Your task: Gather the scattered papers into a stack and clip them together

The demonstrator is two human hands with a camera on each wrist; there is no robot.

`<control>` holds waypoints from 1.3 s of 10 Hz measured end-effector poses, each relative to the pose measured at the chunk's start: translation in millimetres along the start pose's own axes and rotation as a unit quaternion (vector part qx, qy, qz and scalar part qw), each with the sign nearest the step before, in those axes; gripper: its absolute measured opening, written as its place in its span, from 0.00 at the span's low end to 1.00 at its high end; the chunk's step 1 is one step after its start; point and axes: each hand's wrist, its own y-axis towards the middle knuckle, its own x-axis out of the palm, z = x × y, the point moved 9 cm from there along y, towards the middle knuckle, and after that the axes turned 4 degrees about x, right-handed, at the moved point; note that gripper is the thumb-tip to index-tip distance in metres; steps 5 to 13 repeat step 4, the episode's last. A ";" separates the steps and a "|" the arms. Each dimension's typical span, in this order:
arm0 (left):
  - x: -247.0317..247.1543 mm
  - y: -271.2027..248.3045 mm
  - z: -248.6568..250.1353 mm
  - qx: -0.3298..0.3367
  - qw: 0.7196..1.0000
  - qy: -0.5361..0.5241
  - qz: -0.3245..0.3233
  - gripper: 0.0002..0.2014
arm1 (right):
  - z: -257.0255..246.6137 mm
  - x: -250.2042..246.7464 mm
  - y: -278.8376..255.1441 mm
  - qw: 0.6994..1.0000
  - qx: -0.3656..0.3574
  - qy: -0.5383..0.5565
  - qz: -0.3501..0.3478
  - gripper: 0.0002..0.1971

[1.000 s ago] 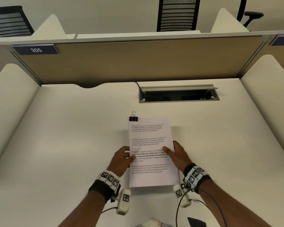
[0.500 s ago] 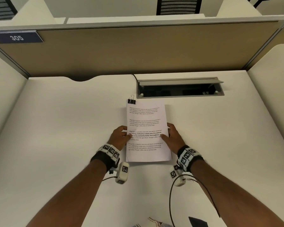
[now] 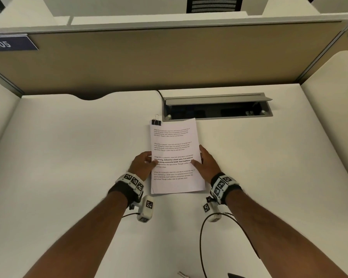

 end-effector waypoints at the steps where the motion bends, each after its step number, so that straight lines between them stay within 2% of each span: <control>1: -0.7 -3.5 4.1 0.021 0.998 0.057 0.016 0.21 | 9.9 -1.7 -5.7 0.998 0.033 -0.046 0.034 0.40; 3: -8.2 -20.0 -1.4 0.045 0.994 0.092 0.029 0.31 | 8.0 -6.4 -29.2 0.989 -0.018 -0.129 0.070 0.38; 4: -13.3 -31.4 -13.7 0.041 0.994 0.099 0.036 0.29 | 14.7 -14.8 -43.3 0.985 -0.026 -0.144 0.090 0.36; 13: -13.3 -31.4 -13.7 0.041 0.994 0.099 0.036 0.29 | 14.7 -14.8 -43.3 0.985 -0.026 -0.144 0.090 0.36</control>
